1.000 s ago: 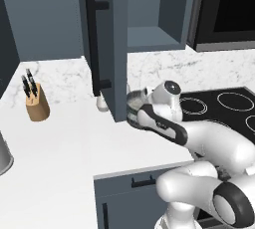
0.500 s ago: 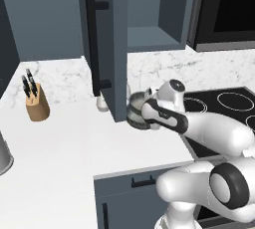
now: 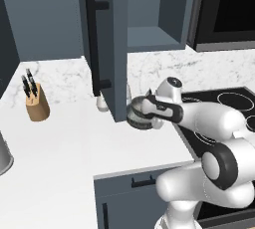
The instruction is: Pick up the bowls on the counter and stack them on top of one another in the open cabinet. Place the smaller bowl on top of the larger bowl.
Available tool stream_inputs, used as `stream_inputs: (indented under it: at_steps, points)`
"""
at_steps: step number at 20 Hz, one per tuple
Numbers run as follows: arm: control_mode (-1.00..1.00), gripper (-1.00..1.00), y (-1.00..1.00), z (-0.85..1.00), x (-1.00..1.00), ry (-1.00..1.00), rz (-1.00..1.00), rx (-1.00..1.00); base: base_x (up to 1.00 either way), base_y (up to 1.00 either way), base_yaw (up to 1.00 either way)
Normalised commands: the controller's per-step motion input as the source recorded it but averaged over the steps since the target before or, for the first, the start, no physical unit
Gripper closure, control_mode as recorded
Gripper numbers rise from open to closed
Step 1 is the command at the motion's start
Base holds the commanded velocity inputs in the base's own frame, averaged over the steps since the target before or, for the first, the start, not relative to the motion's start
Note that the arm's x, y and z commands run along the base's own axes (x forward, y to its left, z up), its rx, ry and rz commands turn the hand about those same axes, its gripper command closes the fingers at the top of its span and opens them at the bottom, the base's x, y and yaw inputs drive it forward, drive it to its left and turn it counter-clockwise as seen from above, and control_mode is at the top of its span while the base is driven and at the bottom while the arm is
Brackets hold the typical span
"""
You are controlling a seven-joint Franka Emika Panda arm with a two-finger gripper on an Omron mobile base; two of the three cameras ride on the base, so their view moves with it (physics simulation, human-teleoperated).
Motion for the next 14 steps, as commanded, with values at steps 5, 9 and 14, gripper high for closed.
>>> stream_inputs:
  at_steps: [5,9,14]
  points:
    - [-1.00,1.00,-0.11,-0.16,0.23,0.00,0.00,-0.06,0.00,0.00,0.00]
    - [-1.00,-1.00,0.00,-0.22,0.05,0.00,0.00,-0.06,0.00,0.00,0.00]
    - [-1.00,-1.00,0.00,0.09,0.00,-0.02,0.00,0.00,0.00,0.00,0.00]
